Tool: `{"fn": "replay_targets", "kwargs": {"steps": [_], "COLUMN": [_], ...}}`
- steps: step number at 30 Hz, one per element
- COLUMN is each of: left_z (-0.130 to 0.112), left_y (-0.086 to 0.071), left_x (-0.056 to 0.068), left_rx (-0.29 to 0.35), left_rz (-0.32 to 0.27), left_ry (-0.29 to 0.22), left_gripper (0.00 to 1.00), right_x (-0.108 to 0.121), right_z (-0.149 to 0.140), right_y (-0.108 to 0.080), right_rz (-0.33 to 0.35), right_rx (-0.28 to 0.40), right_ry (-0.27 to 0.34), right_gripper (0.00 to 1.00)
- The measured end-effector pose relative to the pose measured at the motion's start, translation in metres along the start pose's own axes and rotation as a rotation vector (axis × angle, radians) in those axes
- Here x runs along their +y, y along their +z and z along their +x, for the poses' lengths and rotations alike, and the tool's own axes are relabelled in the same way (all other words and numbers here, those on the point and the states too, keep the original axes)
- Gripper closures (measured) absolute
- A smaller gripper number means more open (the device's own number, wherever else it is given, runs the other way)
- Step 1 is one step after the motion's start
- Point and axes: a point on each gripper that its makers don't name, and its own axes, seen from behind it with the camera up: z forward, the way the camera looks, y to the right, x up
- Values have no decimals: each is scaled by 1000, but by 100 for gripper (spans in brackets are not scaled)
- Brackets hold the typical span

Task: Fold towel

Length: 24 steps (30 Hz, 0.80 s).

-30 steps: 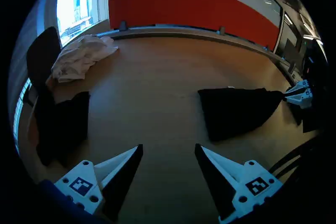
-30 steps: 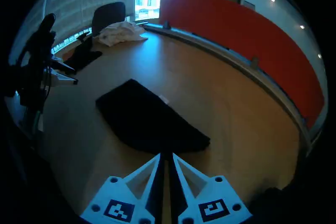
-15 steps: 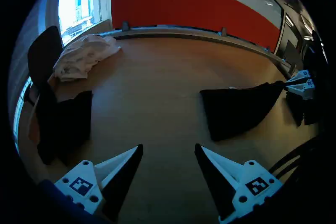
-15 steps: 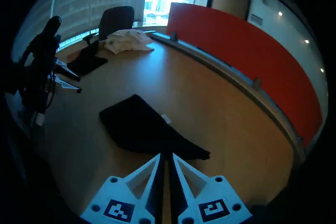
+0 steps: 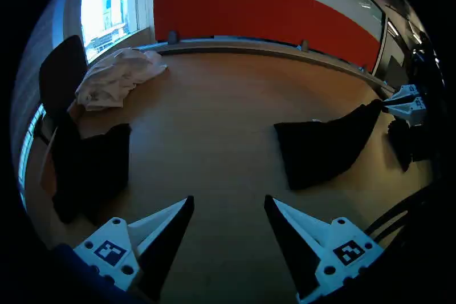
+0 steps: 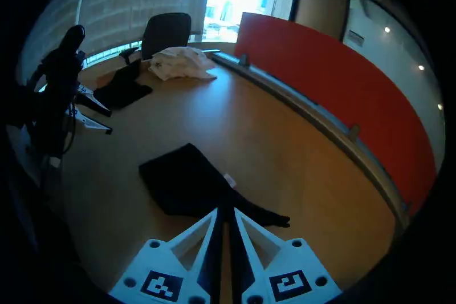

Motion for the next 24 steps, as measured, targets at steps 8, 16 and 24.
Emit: {"fn": "replay_targets", "kwargs": {"steps": [8,16,24], "left_z": [1,2,-1], "left_y": [-3,-10,-16], "left_x": [-2,-5,-4], "left_rx": [7,16,23], "left_rz": [1,1,-6], "left_ry": [-10,-19,-28], "left_gripper": [9,9,9], "right_x": [-4,-17,-41], "right_z": [11,27,45], "right_y": [4,17,38], "right_rz": [15,53,107], "right_rx": [2,8,15], "right_ry": [-26,-49,-71], "right_gripper": [94,94,94]}}
